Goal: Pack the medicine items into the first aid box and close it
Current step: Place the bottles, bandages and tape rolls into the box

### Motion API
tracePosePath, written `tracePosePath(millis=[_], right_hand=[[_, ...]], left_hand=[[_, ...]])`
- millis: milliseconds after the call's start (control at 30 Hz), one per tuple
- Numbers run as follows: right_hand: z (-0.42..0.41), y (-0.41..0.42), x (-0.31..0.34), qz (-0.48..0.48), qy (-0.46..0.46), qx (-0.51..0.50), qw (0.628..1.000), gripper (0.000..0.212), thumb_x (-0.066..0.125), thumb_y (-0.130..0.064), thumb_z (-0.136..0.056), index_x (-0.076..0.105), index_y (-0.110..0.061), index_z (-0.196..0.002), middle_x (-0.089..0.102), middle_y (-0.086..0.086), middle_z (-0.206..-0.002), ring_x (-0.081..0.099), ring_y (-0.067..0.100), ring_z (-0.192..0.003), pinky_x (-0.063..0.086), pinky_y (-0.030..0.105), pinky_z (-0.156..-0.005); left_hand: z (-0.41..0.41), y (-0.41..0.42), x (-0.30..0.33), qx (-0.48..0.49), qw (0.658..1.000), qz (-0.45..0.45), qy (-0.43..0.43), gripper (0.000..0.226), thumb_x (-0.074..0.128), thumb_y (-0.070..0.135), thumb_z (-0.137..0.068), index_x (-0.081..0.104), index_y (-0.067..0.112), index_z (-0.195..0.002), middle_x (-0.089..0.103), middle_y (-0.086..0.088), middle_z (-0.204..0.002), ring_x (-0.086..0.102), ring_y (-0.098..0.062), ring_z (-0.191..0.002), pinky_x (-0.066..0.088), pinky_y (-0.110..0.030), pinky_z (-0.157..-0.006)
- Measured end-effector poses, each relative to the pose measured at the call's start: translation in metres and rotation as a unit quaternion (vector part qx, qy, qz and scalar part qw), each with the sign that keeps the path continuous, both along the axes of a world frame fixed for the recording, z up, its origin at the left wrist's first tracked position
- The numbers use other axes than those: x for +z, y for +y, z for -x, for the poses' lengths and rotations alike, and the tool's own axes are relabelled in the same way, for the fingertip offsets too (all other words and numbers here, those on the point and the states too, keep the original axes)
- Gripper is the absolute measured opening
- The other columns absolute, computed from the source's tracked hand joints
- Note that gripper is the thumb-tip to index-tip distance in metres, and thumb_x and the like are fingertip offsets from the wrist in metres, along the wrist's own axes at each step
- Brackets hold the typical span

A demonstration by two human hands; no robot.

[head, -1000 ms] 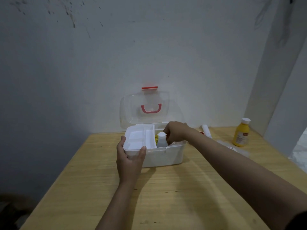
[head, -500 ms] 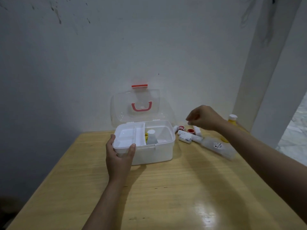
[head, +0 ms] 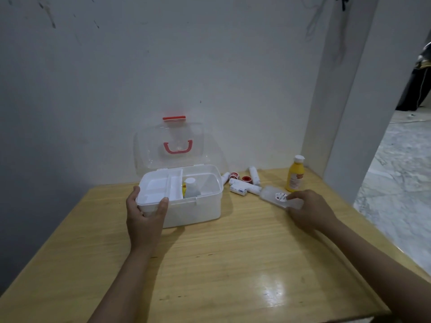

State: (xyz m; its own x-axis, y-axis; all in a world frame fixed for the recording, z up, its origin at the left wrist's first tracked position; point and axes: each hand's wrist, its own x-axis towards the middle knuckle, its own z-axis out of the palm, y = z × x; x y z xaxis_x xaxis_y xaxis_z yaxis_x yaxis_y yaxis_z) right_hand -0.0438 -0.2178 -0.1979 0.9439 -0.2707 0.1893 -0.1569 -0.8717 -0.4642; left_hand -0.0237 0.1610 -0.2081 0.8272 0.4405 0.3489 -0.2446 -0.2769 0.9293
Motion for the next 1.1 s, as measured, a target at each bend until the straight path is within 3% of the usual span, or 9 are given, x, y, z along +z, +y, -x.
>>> tracePosePath(millis=[133, 300, 467, 667, 900, 1100], right_hand=[[0.005, 0.002, -0.008, -0.074, -0.050, -0.037, 0.995, 0.029, 0.069, -0.026, -0.076, 0.071, -0.019, -0.104, 0.062, 0.007, -0.120, 0.056, 0.024, -0.108, 0.042, 0.030, -0.082], [0.013, 0.001, -0.007, -0.242, -0.100, -0.071, 0.963, 0.028, 0.079, -0.020, -0.069, 0.072, -0.016, -0.096, 0.064, 0.010, -0.119, 0.057, 0.021, -0.106, 0.047, 0.034, -0.089], [0.029, 0.009, 0.019, -0.288, -0.195, -0.037, 0.937, 0.031, 0.083, -0.013, -0.066, 0.074, -0.008, -0.095, 0.067, 0.011, -0.115, 0.061, 0.020, -0.102, 0.046, 0.027, -0.083], [0.017, 0.049, 0.079, -0.266, -0.207, 0.073, 0.939, 0.032, 0.081, -0.014, -0.068, 0.073, -0.006, -0.098, 0.065, 0.000, -0.108, 0.059, 0.010, -0.099, 0.042, 0.009, -0.073], [-0.045, 0.115, 0.101, -0.172, -0.102, 0.166, 0.966, 0.030, 0.082, -0.019, -0.062, 0.076, -0.014, -0.090, 0.067, -0.001, -0.113, 0.061, 0.011, -0.099, 0.051, 0.027, -0.084], [-0.077, 0.163, 0.100, -0.076, -0.013, 0.225, 0.971, 0.034, 0.084, -0.017, -0.062, 0.075, -0.009, -0.093, 0.069, 0.004, -0.110, 0.058, 0.011, -0.092, 0.046, 0.023, -0.077]], left_hand=[[0.001, 0.001, 0.001, 0.000, 1.000, -0.005, -0.005, 0.073, 0.074, 0.027, -0.078, 0.035, 0.020, -0.140, 0.040, -0.003, -0.149, 0.044, -0.024, -0.131, 0.045, -0.044, -0.102], [0.002, 0.001, 0.001, -0.004, 1.000, -0.005, -0.009, 0.073, 0.074, 0.026, -0.078, 0.036, 0.018, -0.139, 0.041, -0.004, -0.148, 0.045, -0.024, -0.130, 0.045, -0.044, -0.102], [0.001, 0.002, -0.001, -0.011, 1.000, -0.004, -0.006, 0.074, 0.074, 0.029, -0.078, 0.034, 0.020, -0.140, 0.041, -0.005, -0.148, 0.046, -0.025, -0.129, 0.048, -0.045, -0.099], [0.002, 0.002, 0.001, -0.012, 1.000, 0.004, 0.002, 0.076, 0.075, 0.029, -0.076, 0.035, 0.021, -0.140, 0.040, -0.003, -0.149, 0.045, -0.025, -0.130, 0.048, -0.041, -0.097], [0.002, 0.003, 0.003, -0.017, 1.000, -0.001, 0.008, 0.075, 0.076, 0.028, -0.075, 0.036, 0.022, -0.139, 0.038, -0.002, -0.150, 0.043, -0.024, -0.133, 0.048, -0.044, -0.100], [0.000, 0.004, 0.002, -0.020, 1.000, -0.003, 0.010, 0.076, 0.076, 0.030, -0.075, 0.035, 0.024, -0.139, 0.037, 0.001, -0.150, 0.041, -0.022, -0.133, 0.048, -0.046, -0.100]])
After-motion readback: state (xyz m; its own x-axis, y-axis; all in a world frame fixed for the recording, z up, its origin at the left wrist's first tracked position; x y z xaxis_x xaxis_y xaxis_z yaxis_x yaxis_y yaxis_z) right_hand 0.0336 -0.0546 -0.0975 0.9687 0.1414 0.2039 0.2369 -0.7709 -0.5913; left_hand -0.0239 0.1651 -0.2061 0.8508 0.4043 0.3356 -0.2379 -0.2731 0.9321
